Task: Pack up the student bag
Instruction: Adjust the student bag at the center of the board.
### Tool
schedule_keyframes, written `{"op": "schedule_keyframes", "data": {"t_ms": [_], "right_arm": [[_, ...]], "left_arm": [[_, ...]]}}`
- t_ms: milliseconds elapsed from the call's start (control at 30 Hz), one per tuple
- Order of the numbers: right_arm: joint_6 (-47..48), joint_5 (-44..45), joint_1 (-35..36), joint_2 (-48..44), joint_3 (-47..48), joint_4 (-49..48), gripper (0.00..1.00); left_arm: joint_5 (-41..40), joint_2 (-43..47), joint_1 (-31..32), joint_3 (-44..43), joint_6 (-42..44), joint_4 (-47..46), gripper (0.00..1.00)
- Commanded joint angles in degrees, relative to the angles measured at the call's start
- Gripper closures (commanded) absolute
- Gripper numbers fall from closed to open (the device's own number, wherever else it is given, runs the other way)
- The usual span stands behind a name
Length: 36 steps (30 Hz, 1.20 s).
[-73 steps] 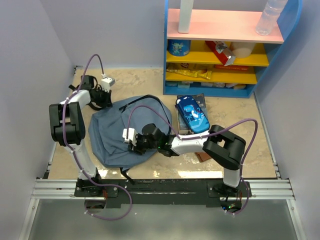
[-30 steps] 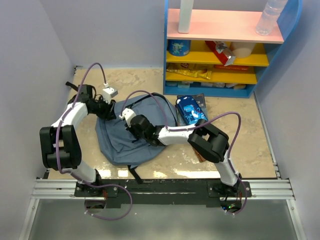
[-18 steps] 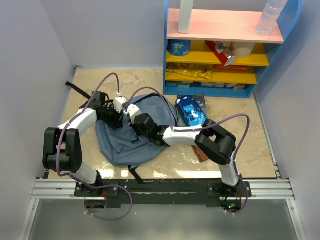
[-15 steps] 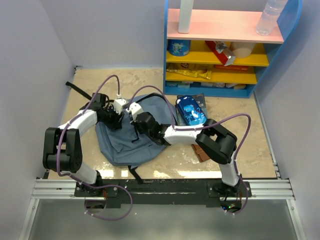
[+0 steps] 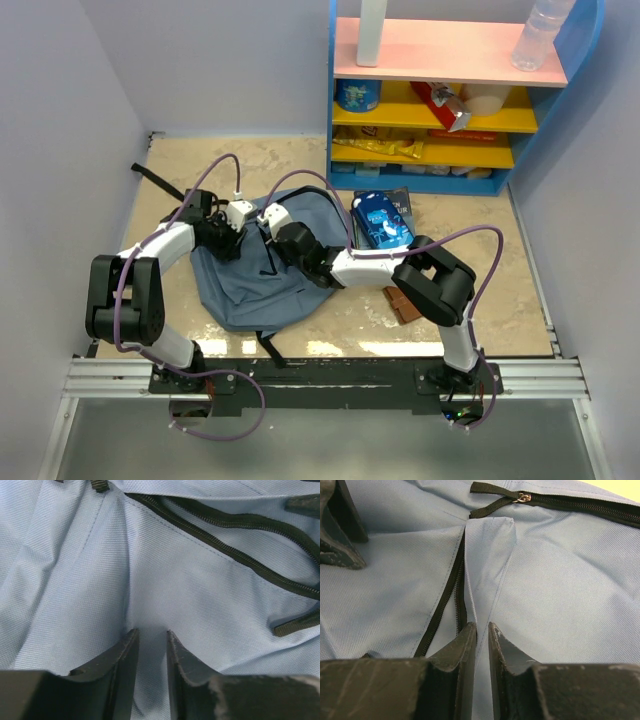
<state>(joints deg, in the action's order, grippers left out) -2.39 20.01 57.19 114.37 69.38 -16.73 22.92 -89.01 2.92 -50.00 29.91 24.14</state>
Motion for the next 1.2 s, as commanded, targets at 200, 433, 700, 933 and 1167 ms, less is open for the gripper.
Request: {"op": "schedule_keyframes", "data": {"t_ms": [200,433,700,933,1167], "right_arm": [[-3.49,2.66,-0.68,0.59,-2.14,0.83,0.86],[-5.08,2.31,-0.68,0.59,-4.87,-2.43,0.89],[-5.08,1.0,-0.68,0.51,-5.66,-3.66,0.91],[-5.08,0.21,-0.85,0.16,-5.93,-4.45,0.92],[-5.69,0.03,-0.85,-0.37,-6.89,-5.24,0.93]], "left_arm": [[3.8,3.58,1.03,-5.46,-4.85,0.12,0.58],[0.91,0.95,7.18,-6.52,-12.85,-3.92,0.51],[-4.53,-2.13,10.53,-4.58,-16.98,-8.75,0.32],[-12.98,-3.97,12.02,-2.39,-19.36,-11.92,0.22],[-14.74,-6.35,14.66,0.08,-20.77,-14.65,0.27]]}}
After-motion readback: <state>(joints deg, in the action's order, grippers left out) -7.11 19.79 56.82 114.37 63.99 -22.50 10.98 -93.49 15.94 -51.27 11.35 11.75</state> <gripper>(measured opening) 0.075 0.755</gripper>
